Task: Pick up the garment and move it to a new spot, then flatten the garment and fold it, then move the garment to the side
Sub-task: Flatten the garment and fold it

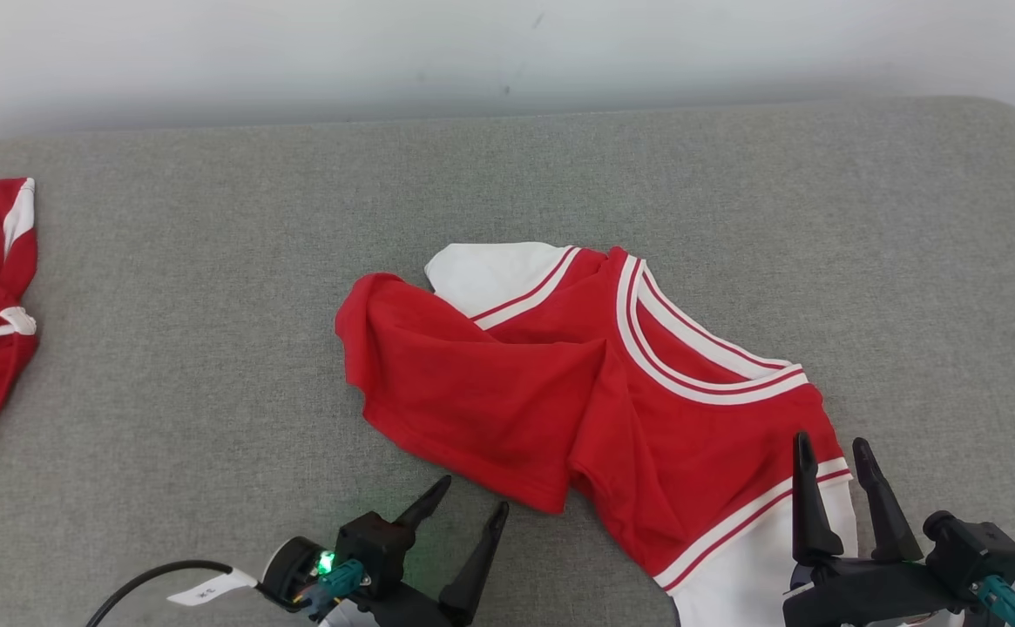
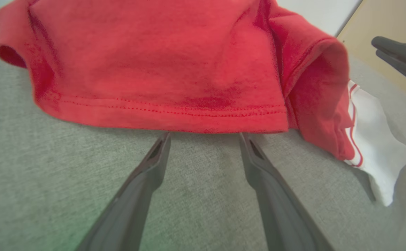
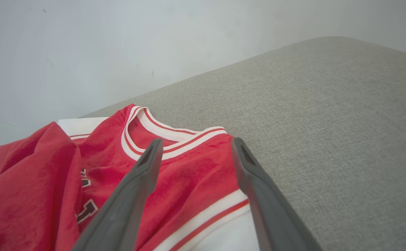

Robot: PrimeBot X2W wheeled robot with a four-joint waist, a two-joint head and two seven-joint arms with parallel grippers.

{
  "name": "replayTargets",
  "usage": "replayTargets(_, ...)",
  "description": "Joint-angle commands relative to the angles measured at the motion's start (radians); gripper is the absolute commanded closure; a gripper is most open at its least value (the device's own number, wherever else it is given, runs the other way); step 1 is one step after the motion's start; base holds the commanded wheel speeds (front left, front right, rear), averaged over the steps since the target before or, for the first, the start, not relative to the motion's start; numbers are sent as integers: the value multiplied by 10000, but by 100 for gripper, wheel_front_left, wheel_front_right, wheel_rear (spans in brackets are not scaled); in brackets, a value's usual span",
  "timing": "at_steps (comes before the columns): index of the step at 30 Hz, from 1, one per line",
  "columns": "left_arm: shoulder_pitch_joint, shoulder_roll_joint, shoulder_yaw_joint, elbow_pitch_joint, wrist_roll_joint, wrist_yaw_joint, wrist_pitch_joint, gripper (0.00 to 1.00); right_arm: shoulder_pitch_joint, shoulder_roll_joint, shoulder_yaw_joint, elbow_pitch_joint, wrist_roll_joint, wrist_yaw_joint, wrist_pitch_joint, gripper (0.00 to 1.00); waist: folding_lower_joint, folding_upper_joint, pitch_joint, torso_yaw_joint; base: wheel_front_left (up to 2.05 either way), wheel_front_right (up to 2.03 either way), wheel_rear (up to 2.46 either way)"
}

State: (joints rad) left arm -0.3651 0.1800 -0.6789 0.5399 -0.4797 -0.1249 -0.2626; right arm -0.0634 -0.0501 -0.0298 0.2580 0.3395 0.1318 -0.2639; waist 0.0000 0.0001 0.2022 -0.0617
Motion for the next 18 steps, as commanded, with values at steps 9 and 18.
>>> replayTargets(9, -303, -353, -591, 577, -398, -57, -36, 0, -145, -3, 45, 36, 50, -24, -2, 0, 0, -1, 3, -156, 0, 0, 0)
replayTargets(18, -668, -492, -1186, 505, -537, -47, -35, 0, -103, -3, 45, 45, 22, -22, -2, 0, 0, -1, -40, -391, 0, 0, 0)
